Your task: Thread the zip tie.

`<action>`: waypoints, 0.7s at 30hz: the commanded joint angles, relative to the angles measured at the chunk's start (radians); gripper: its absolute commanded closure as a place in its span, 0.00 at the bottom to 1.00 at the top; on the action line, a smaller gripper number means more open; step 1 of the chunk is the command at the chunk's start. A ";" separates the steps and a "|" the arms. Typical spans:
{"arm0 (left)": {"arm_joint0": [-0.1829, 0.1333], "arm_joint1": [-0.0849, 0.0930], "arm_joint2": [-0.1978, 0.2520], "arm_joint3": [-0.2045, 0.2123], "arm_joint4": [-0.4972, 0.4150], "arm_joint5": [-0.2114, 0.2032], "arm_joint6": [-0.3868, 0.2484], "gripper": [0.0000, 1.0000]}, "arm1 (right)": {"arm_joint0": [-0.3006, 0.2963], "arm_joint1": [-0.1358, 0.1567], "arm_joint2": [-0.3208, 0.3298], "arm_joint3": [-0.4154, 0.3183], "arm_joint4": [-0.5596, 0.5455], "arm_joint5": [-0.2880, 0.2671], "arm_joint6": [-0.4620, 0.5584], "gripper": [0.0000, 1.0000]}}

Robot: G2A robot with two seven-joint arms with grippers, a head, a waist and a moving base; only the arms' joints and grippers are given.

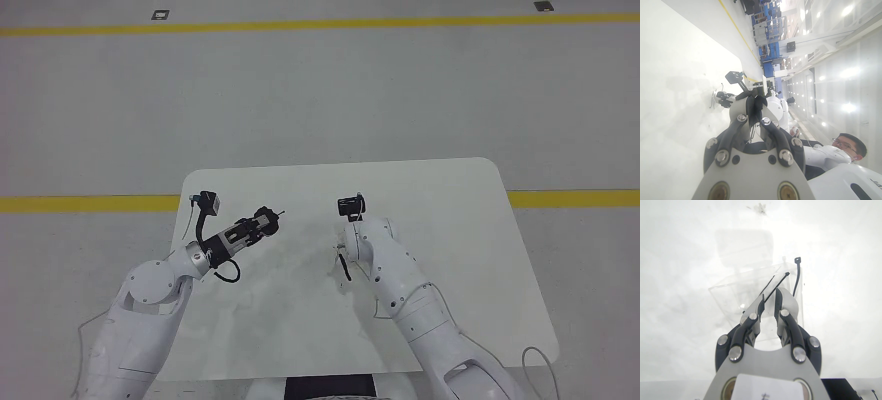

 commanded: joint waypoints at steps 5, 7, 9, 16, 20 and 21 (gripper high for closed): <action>0.000 0.000 0.000 0.000 0.000 0.000 0.000 1.00 | -0.004 -0.001 0.000 -0.003 0.000 0.000 -0.001 0.94; 0.000 0.000 0.000 0.000 0.000 0.000 0.000 1.00 | -0.004 -0.001 0.000 -0.004 0.000 0.000 -0.001 0.93; 0.000 0.000 0.000 0.000 0.000 0.000 0.000 1.00 | -0.005 -0.001 -0.001 -0.008 0.000 0.000 -0.001 0.92; 0.000 0.000 0.000 0.000 0.000 0.000 0.000 1.00 | -0.011 0.002 -0.001 -0.026 0.000 0.000 0.000 0.83; 0.000 0.000 0.000 0.000 0.000 0.000 0.000 1.00 | -0.015 0.005 0.000 -0.034 0.000 0.000 0.000 0.81; 0.000 0.000 0.000 0.000 0.000 0.000 0.000 1.00 | -0.015 0.006 0.000 -0.034 0.000 0.000 0.000 0.81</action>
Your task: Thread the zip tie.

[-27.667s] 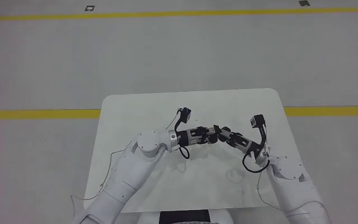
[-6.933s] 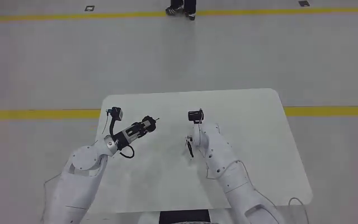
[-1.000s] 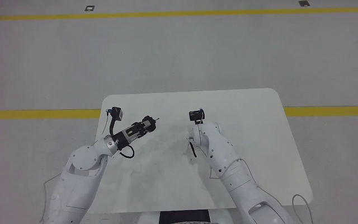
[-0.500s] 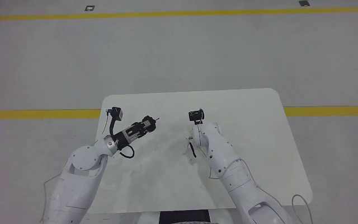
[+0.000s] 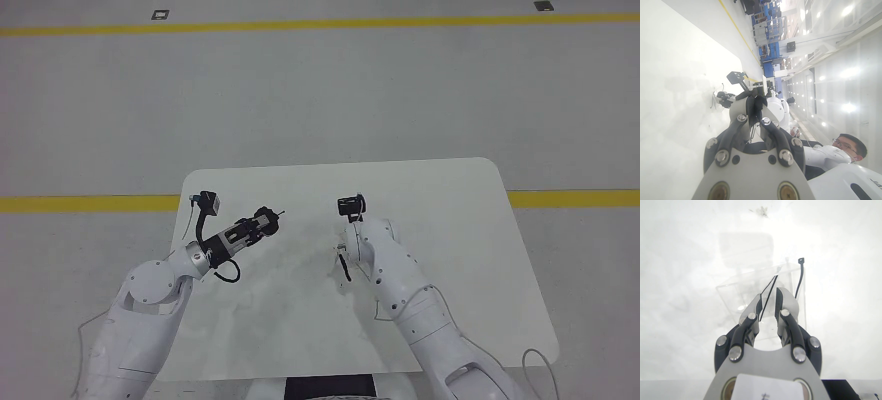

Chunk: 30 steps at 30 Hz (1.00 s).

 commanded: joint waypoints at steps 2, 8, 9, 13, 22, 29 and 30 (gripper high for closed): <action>0.000 0.000 0.000 0.000 0.000 0.000 0.000 1.00 | -0.002 0.001 0.001 0.003 0.000 0.000 -0.001 0.81; 0.000 0.000 0.000 0.000 0.000 0.000 0.000 1.00 | 0.002 0.001 -0.004 0.016 0.000 0.000 -0.003 0.80; 0.000 0.000 0.000 0.000 0.000 0.000 0.000 1.00 | 0.003 0.001 -0.004 0.019 0.000 0.000 -0.004 0.80; 0.000 0.000 0.000 0.000 0.000 0.000 0.000 1.00 | 0.007 0.001 -0.004 0.030 0.000 0.000 -0.004 0.81; 0.000 0.000 0.000 0.000 0.000 0.000 0.000 1.00 | 0.008 -0.002 0.001 0.034 0.000 0.000 -0.006 1.00; 0.000 0.000 0.000 0.000 0.000 0.000 0.000 1.00 | -0.001 0.000 0.009 0.010 0.000 0.000 -0.015 1.00; 0.000 0.000 0.000 0.000 0.000 0.000 0.000 1.00 | -0.003 0.001 0.011 0.002 0.000 0.000 -0.013 1.00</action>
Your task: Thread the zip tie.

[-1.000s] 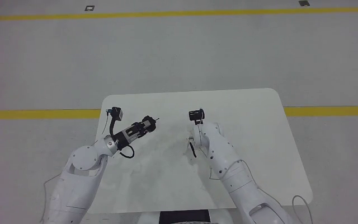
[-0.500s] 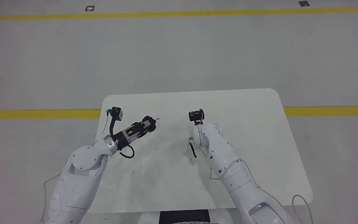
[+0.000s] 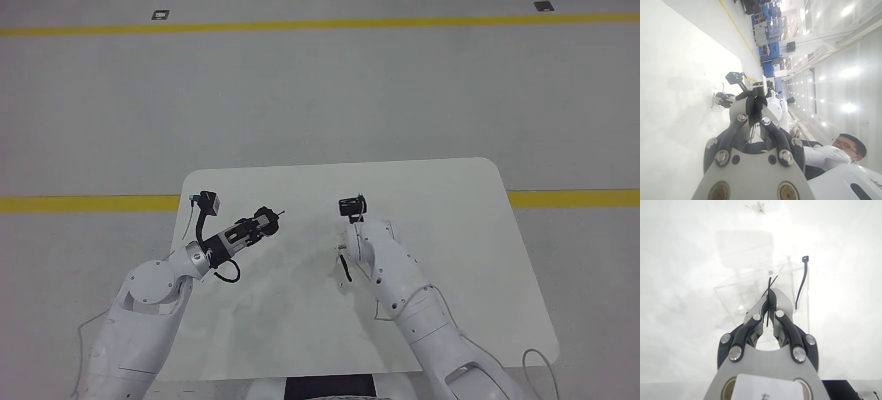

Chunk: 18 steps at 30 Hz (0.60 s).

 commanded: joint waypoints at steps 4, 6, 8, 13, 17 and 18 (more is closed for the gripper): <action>0.000 0.000 0.000 0.000 0.000 0.000 0.000 1.00 | -0.014 0.007 0.011 -0.048 0.000 0.000 0.007 1.00; 0.000 0.000 0.000 0.000 0.000 0.000 0.000 1.00 | -0.023 0.011 0.015 -0.070 0.000 0.000 0.012 1.00; 0.000 0.000 0.000 0.000 0.000 0.000 0.000 1.00 | -0.034 0.013 0.022 -0.092 0.000 0.000 0.017 1.00; 0.000 0.000 0.000 0.000 0.000 0.000 0.000 1.00 | -0.057 0.019 0.036 -0.134 0.000 0.000 0.026 1.00; 0.000 0.000 0.000 0.000 0.000 0.000 0.000 1.00 | -0.065 0.021 0.036 -0.138 0.000 0.000 0.025 1.00; 0.000 0.000 0.000 0.000 0.000 0.000 0.000 1.00 | -0.065 0.020 0.034 -0.133 0.000 0.000 0.023 1.00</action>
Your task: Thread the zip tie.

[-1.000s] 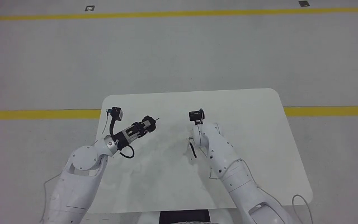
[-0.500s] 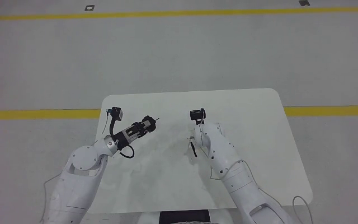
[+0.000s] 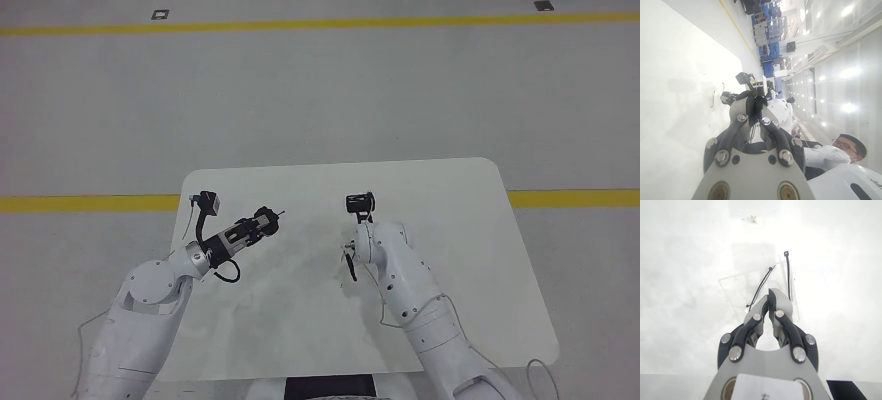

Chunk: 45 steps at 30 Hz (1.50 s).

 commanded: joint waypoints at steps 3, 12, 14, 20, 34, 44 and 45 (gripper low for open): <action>0.000 0.000 0.000 0.000 0.000 0.000 0.000 1.00 | 0.006 -0.004 -0.009 0.023 0.000 0.000 -0.010 0.73; 0.000 0.000 0.000 0.000 0.000 0.000 0.000 1.00 | 0.029 -0.015 -0.019 0.071 0.000 0.000 -0.029 0.64; 0.000 0.000 0.000 0.000 0.000 0.000 0.000 1.00 | 0.032 -0.016 -0.020 0.077 0.000 0.000 -0.030 0.65; 0.000 0.000 0.000 0.000 0.000 0.000 0.000 1.00 | 0.040 -0.020 -0.025 0.101 0.000 0.000 -0.035 0.71; 0.000 0.000 0.000 0.000 0.000 0.000 0.000 1.00 | 0.052 -0.028 -0.027 0.137 0.000 0.000 -0.040 0.83; 0.000 0.000 0.000 0.000 0.000 0.000 0.000 1.00 | 0.048 -0.028 -0.023 0.130 0.000 0.000 -0.041 1.00; 0.000 0.000 0.000 0.000 0.000 0.000 0.000 1.00 | 0.048 -0.028 -0.023 0.129 0.000 0.000 -0.041 1.00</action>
